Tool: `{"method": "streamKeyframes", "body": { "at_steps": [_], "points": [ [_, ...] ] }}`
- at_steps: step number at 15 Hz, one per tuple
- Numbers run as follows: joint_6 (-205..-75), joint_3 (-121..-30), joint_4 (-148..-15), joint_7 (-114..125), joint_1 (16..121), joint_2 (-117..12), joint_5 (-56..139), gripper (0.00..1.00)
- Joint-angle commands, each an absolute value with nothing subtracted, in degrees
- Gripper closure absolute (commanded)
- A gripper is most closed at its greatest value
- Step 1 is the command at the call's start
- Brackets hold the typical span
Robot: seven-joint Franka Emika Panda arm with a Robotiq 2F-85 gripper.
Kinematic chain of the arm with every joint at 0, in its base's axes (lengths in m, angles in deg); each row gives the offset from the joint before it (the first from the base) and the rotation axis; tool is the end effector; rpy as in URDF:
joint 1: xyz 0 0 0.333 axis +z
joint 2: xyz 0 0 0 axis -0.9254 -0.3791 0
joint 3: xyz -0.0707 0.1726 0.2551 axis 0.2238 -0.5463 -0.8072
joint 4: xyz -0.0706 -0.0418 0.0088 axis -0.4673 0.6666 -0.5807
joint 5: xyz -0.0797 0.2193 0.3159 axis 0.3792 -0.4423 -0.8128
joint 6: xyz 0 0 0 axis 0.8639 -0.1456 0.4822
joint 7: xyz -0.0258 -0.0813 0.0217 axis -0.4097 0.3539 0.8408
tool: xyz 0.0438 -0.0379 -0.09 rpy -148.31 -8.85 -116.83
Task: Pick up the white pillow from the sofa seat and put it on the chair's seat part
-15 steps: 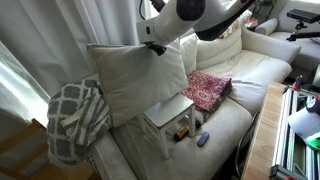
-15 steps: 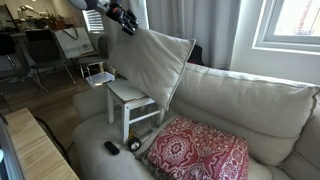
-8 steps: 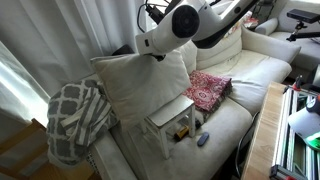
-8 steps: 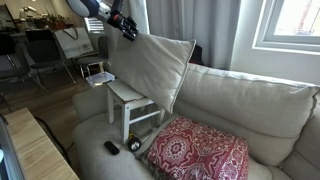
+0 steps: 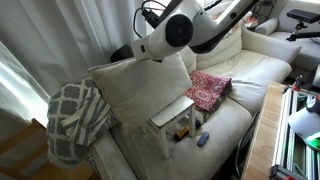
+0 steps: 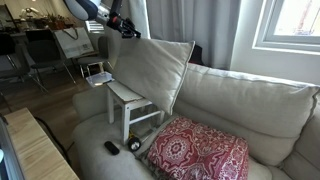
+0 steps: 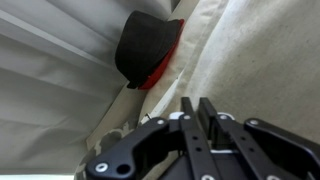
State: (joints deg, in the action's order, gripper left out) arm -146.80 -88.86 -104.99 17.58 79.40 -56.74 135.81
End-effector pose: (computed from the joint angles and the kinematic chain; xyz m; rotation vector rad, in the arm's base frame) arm 0.5697 0.2156 0.2819 1.2819 1.7294 0.2461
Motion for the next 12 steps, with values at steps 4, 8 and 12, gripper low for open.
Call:
{"method": "streamKeyframes", "body": {
  "at_steps": [4,8,12],
  "points": [
    [-143.2,-89.5,-102.4,16.6,80.2,-57.2,137.0,0.31],
    [-141.2,-89.8,-102.5,18.8,79.8,-55.7,130.7,0.02],
    [-141.1,-93.1,-106.8,28.4,74.7,-49.1,111.7,0.0]
  ]
}}
